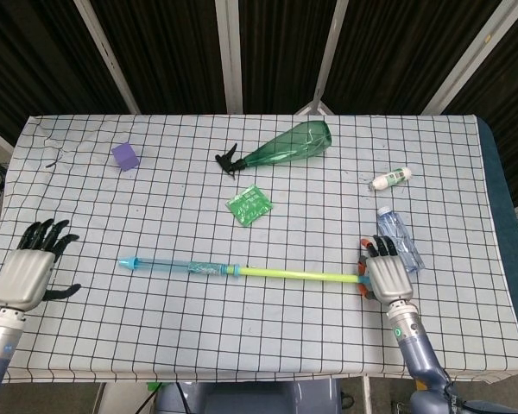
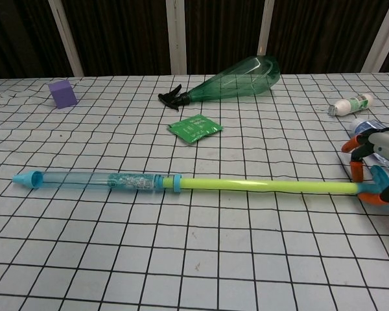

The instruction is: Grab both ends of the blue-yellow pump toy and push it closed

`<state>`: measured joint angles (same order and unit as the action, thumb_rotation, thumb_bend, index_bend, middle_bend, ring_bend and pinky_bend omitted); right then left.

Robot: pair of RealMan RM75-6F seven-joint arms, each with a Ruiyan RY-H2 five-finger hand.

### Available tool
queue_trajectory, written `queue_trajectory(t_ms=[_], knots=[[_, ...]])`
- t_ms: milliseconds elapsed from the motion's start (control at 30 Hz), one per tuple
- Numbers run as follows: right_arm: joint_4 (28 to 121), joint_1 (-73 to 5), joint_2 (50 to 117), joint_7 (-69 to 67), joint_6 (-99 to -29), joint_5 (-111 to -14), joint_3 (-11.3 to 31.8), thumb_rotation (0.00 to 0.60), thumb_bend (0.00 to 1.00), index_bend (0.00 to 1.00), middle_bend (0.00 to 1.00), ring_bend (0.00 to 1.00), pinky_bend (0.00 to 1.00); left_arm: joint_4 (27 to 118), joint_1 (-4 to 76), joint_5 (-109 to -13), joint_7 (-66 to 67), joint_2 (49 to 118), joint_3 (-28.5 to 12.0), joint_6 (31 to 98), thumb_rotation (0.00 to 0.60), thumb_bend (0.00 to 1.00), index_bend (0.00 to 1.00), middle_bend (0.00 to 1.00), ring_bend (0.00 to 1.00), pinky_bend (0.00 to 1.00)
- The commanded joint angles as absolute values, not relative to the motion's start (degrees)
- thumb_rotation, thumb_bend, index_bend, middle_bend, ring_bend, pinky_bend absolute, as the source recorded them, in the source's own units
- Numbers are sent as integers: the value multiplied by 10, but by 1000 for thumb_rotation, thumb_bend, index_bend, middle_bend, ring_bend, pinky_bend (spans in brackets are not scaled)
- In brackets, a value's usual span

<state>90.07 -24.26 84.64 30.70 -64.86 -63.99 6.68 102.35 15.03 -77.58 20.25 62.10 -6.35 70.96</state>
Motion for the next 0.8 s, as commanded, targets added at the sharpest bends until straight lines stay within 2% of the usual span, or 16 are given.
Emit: queue_trajectory(t_ms=[33,233,500,800], knots=[[903,-242,844,304,-648,-640,65,600,415,676,188,0,0,1019,204,-710,266,640,-89,645,600,217,341,109,0,0],[903,-243,839,302,-647,-639,63,600,416,676,189,0,0,987,260,-642,343,699,-96,595,600,274,391,119,0,0],[904,-243,836,300,-648,-638,60,600,415,676,188,0,0,929,304,-580,395,781,-96,576,600,309,405,123,0,0],[904,-244,835,296,-650,-638,59,600,419,676,189,0,0,905,329,-552,418,826,-84,572,600,323,438,131,0,0]])
